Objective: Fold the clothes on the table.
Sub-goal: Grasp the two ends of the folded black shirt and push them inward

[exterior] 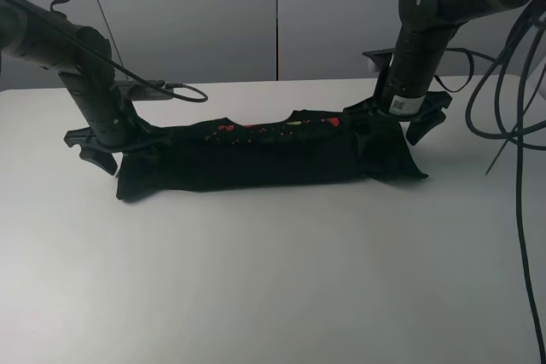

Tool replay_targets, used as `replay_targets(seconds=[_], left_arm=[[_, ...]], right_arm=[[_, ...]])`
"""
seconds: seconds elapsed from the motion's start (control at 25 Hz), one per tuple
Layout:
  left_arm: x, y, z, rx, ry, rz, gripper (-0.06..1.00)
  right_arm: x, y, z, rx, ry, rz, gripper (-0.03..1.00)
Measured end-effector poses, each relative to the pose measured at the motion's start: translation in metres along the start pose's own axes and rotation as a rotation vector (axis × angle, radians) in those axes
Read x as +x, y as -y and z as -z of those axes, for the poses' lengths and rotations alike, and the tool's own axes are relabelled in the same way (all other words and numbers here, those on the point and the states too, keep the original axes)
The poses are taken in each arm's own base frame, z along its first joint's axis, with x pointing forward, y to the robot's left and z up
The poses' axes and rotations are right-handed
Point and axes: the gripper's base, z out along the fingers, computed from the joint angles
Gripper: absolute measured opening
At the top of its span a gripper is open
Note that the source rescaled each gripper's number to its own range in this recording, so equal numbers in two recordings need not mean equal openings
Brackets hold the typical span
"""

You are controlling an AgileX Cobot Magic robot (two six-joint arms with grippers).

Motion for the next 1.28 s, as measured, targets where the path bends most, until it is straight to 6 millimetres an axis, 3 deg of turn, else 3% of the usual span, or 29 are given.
replay_targets(seconds=[0.32,0.56,0.8,1.28], left_arm=[[0.000,0.000,0.000,0.000,-0.004,0.001,0.99],[0.001,0.000,-0.001,0.001,-0.008,-0.004,0.99],[0.000,0.000,0.000,0.005,-0.009,-0.008,0.99],[0.000,0.000,0.000,0.007,-0.011,-0.018,0.99]], right_arm=[[0.001,0.001,0.004,0.012,-0.038,0.031,1.00],[-0.020,0.010,0.014,-0.036,-0.001,-0.024,1.00],[-0.026,0.019,-0.004,-0.072,-0.067,-0.046,1.00],[-0.030,0.019,-0.012,-0.075,-0.044,-0.051,1.00]])
